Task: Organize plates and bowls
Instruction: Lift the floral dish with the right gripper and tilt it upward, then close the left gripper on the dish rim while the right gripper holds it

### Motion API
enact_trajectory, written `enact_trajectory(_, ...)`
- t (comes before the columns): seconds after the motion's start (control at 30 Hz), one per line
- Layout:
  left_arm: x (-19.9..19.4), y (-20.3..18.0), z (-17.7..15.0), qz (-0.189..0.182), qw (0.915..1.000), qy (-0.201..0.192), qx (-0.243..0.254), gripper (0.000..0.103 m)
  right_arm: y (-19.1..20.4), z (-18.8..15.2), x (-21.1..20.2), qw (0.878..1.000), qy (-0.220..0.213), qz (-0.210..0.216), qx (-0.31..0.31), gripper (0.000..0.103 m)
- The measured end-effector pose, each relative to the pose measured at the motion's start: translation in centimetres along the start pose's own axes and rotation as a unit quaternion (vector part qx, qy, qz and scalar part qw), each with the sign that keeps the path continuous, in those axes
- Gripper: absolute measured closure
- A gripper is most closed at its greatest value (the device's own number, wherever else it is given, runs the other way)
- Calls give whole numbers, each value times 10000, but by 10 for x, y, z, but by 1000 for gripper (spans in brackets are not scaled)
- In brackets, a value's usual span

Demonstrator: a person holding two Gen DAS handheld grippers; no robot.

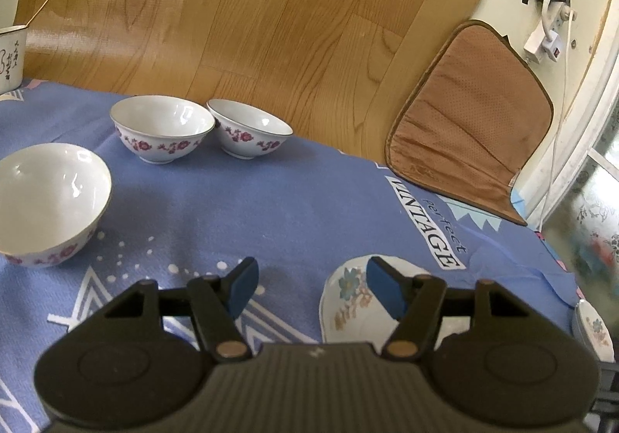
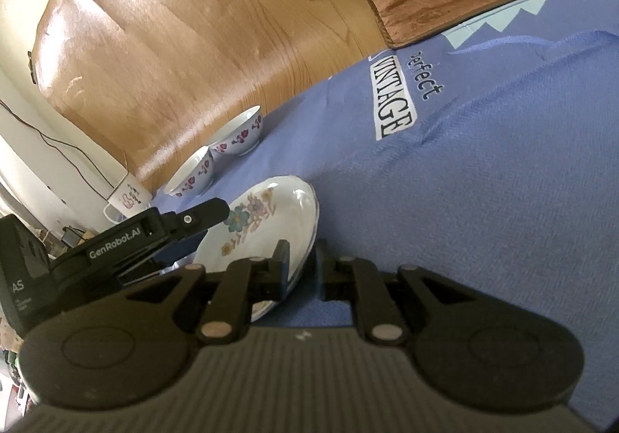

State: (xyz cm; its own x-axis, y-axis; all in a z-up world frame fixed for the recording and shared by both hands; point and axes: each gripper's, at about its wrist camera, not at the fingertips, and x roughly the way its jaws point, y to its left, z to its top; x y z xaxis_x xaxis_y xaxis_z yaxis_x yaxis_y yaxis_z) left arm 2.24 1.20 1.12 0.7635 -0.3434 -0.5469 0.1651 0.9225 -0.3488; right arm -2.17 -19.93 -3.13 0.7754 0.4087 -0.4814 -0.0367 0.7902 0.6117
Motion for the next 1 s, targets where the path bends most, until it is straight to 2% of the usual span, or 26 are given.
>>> enact_trajectory(0.6, 0, 0, -1, -22, 10000, 9, 10, 40, -2, -4, -1, 9999, -122, 69, 22, 86)
enact_trajectory(0.73, 0, -2, -1, -47, 10000, 26, 48, 45, 2, 2, 0, 10000, 9, -10, 39, 86)
enact_trajectory(0.83, 0, -3, -2, -53, 10000, 30, 71, 48, 10, 3, 0, 9998, 22, -95, -184, 86)
enact_trajectory(1.0, 0, -3, -3, -45, 10000, 41, 66, 48, 25, -2, 0, 9980, 7, -59, -633, 86)
